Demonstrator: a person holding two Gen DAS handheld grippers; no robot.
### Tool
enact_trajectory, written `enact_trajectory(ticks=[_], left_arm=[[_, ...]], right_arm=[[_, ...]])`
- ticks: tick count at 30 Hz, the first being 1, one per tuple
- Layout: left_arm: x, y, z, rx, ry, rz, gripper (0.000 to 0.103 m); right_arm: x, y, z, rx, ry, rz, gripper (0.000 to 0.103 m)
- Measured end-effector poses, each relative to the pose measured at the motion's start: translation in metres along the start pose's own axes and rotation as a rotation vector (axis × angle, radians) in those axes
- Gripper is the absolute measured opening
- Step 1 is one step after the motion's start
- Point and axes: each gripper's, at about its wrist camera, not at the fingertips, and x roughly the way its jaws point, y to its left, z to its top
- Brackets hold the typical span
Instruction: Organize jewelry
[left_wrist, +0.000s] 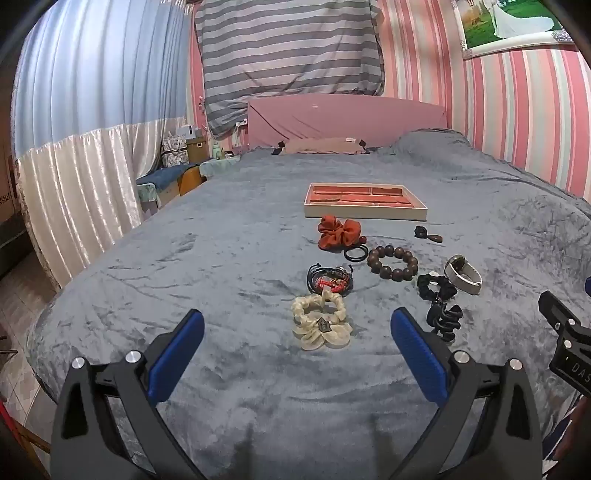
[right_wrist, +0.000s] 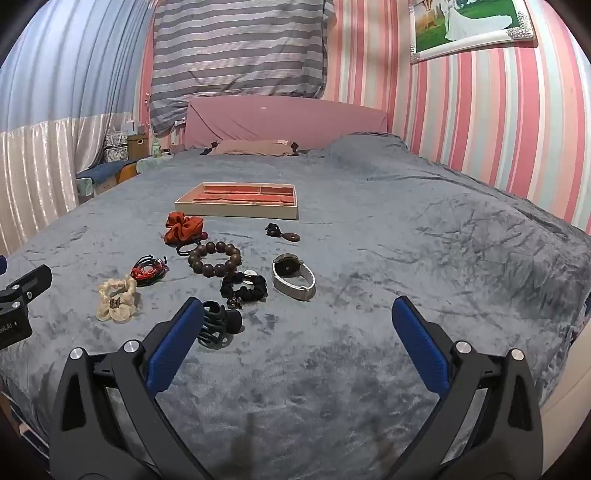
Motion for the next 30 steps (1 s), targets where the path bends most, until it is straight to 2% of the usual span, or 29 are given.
enact_trajectory(ticks=[30], left_arm=[[0.0031,0.0052,-0.0031,-0.022,0.016,-0.010,0.099]], right_arm=[[-0.0032,0.0017,-0.0006,-0.005,-0.001,-0.008,0.099]])
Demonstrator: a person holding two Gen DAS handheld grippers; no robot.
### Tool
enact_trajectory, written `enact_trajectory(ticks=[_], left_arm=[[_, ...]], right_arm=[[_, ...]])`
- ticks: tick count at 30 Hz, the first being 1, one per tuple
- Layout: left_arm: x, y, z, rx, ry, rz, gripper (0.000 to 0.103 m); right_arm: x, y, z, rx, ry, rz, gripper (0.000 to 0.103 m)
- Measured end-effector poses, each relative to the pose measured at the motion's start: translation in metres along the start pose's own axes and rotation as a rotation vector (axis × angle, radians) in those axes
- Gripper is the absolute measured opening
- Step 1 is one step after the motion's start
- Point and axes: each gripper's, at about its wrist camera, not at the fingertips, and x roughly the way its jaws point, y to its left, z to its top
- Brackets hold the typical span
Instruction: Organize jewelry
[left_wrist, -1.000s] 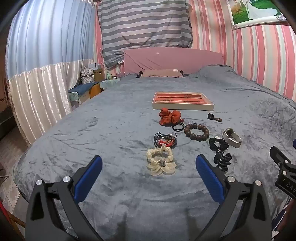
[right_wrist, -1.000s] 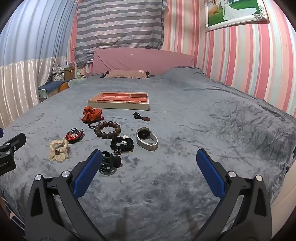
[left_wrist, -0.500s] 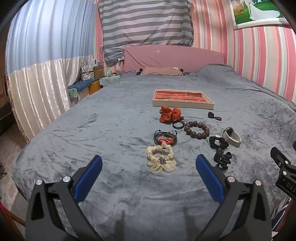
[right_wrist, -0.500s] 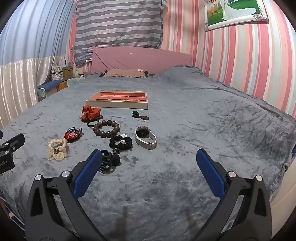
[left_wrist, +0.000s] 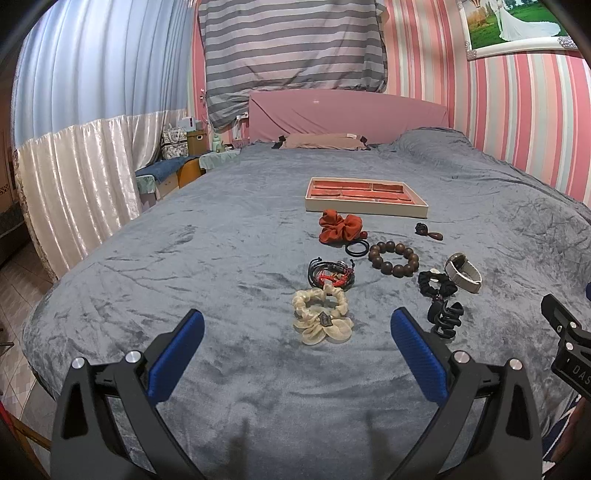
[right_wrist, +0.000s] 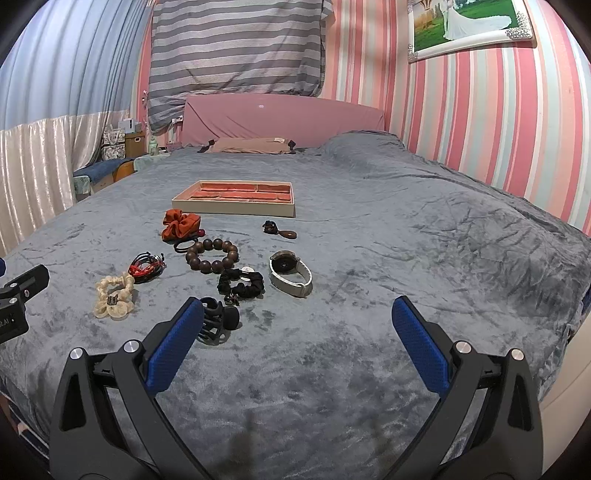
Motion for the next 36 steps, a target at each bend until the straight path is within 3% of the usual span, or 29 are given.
enact_trajectory(ticks=[36], left_arm=[[0.000,0.001,-0.001,-0.002,0.002,-0.002,0.099]], right_arm=[[0.002,0.000,-0.010,0.003,0.011,-0.005,0.099]])
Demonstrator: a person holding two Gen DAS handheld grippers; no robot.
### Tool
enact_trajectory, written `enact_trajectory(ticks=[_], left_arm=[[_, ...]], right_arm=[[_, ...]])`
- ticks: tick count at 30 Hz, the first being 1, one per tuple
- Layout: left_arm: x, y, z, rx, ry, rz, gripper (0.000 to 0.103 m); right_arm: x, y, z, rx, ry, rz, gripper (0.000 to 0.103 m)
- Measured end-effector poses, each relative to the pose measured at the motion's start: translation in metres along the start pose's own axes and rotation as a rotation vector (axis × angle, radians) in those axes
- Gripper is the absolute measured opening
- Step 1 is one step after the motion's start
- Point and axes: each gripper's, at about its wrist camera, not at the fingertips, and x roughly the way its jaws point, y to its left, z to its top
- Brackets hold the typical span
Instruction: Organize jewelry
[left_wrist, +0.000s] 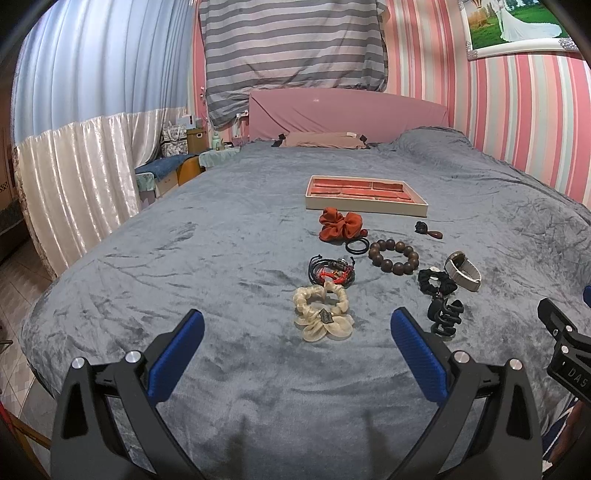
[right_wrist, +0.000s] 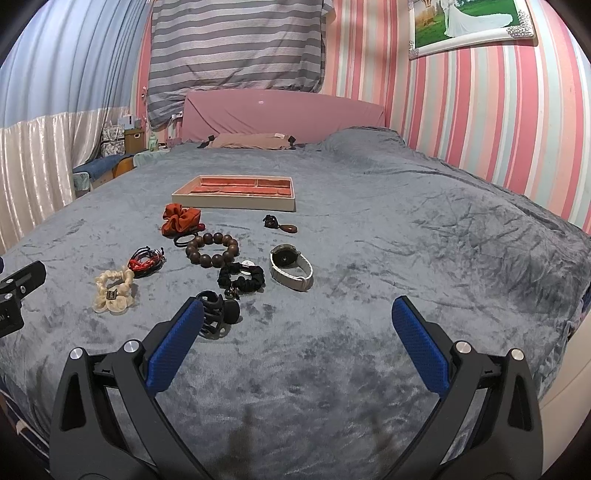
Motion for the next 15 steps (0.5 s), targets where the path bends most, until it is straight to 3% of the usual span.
enact_trajectory(ticks=[15], left_arm=[[-0.0003,0.0010,-0.0018,-0.003,0.002,-0.004,0.099]], right_arm=[[0.0010,0.0002,-0.0017,0.000,0.006,0.000,0.099]])
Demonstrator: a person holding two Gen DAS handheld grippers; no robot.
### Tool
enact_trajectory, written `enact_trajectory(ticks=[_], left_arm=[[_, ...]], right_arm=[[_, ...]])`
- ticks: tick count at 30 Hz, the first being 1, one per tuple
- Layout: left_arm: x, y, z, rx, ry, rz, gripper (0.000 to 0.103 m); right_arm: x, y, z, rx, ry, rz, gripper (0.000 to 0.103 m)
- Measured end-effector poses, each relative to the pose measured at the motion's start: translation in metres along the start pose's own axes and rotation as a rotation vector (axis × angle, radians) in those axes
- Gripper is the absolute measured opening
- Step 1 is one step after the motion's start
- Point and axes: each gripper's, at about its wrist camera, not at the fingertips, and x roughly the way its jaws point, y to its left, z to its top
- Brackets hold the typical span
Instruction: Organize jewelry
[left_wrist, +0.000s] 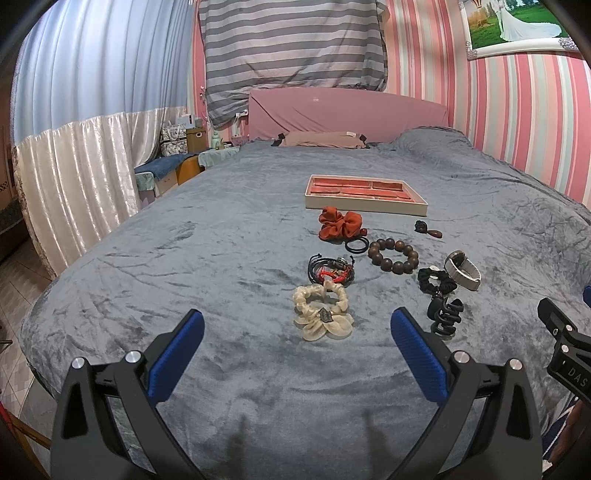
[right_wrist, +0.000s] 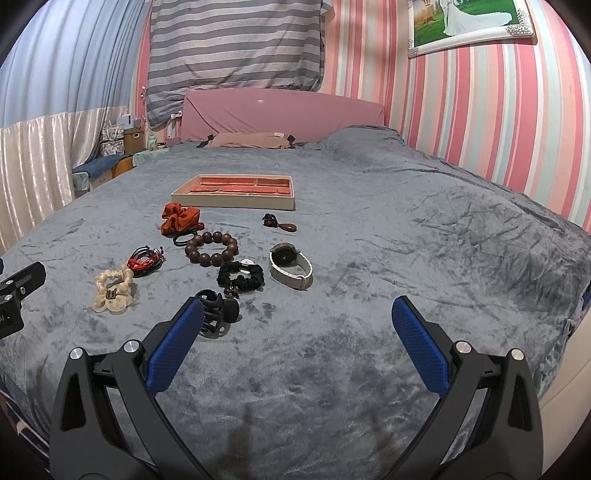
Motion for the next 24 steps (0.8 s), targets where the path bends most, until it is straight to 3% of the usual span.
enact_trajectory(ticks=[24], left_arm=[[0.0078,-0.0039,-0.0056,0.016,-0.002,0.004,0.099]], right_arm=[[0.0088,0.0036,-0.0025,0.004,0.017,0.002,0.099]])
